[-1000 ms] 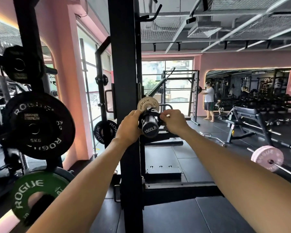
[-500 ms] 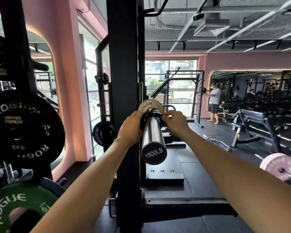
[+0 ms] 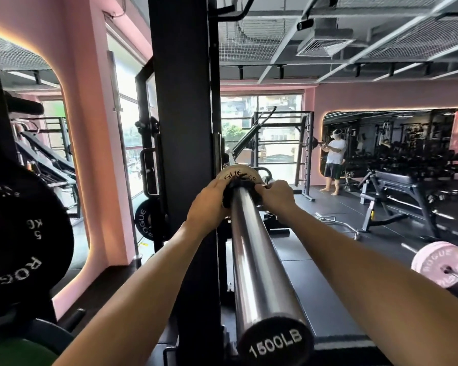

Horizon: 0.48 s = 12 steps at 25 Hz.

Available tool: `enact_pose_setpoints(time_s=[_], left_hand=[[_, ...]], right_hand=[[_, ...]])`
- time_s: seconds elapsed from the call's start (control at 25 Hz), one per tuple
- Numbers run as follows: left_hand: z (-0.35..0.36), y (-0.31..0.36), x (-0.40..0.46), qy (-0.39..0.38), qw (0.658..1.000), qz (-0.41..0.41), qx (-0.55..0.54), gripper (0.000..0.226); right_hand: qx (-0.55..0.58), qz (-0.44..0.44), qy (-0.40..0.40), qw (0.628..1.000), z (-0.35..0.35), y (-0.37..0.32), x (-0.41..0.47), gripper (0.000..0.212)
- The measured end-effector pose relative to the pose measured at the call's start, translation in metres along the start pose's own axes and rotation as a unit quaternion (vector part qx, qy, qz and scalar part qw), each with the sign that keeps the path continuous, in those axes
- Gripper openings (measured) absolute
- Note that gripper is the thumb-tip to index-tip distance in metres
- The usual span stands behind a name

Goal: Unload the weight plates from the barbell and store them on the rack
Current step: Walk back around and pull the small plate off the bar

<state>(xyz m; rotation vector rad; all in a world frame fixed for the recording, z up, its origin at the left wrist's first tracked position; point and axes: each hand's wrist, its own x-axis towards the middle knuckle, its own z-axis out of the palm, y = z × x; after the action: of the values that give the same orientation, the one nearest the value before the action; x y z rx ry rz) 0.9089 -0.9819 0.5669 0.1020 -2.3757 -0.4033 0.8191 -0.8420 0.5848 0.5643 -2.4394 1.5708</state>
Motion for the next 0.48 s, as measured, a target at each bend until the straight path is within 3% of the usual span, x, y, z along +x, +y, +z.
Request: enact_pose_setpoints(time_s=[0.12,0.28,0.48], left_hand=[[0.004,-0.007,0.011,-0.001,1.000,0.016,-0.002,0.056],[0.001,-0.012,0.019,-0.013,0.998,0.055,0.024,0.062],[-0.003,-0.015,0.028,-0.053,0.994,0.088,0.045,0.067]], right_hand=[[-0.042,-0.023,0.014,0.999,0.006,-0.002,0.012,0.033],[-0.078,-0.102,0.024,0.991,0.005,-0.008,0.018,0.015],[-0.119,-0.178,-0.026,0.976,0.001,-0.010,0.017,0.024]])
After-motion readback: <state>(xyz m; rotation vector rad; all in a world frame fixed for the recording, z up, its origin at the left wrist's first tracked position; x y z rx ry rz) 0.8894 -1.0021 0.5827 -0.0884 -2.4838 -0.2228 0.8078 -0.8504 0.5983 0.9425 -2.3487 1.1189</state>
